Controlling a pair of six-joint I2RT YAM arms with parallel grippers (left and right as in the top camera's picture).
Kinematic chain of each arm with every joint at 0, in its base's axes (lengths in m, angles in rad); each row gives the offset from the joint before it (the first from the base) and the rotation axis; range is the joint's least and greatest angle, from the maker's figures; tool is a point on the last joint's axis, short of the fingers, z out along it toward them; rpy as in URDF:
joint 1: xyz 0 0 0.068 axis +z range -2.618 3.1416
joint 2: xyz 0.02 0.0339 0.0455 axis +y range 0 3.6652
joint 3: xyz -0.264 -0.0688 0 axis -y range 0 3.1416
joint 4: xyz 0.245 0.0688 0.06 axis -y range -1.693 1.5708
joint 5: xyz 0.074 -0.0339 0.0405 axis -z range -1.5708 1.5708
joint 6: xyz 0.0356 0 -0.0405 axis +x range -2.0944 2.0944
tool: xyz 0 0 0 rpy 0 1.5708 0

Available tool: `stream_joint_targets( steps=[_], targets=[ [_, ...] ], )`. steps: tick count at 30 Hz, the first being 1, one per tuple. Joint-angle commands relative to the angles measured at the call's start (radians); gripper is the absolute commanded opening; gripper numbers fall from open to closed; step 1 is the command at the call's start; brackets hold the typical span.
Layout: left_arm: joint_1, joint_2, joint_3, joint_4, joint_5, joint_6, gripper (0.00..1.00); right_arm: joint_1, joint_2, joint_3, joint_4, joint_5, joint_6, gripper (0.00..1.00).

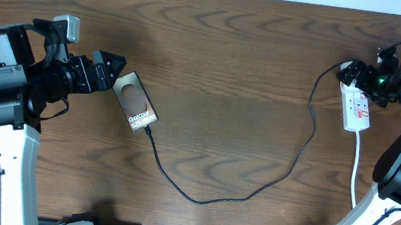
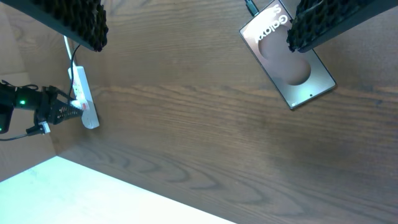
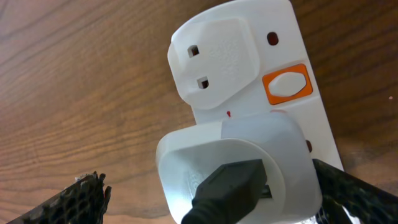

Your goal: Plug charger to phone and switch on socket

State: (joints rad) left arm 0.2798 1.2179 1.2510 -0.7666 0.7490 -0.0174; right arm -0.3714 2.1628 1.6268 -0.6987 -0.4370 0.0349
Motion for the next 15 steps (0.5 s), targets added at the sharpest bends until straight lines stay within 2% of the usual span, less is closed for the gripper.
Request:
stream_joint_targets(
  steps=[1,15],
  targets=[
    [0.002,0.005,0.003,-0.003,-0.009,0.021,0.95,0.066,0.048,-0.098,-0.039,-0.125,0.066,0.99],
    [0.002,0.005,0.003,-0.003,-0.009,0.021,0.95,0.095,0.048,-0.113,-0.059,-0.163,0.085,0.99]
  ],
)
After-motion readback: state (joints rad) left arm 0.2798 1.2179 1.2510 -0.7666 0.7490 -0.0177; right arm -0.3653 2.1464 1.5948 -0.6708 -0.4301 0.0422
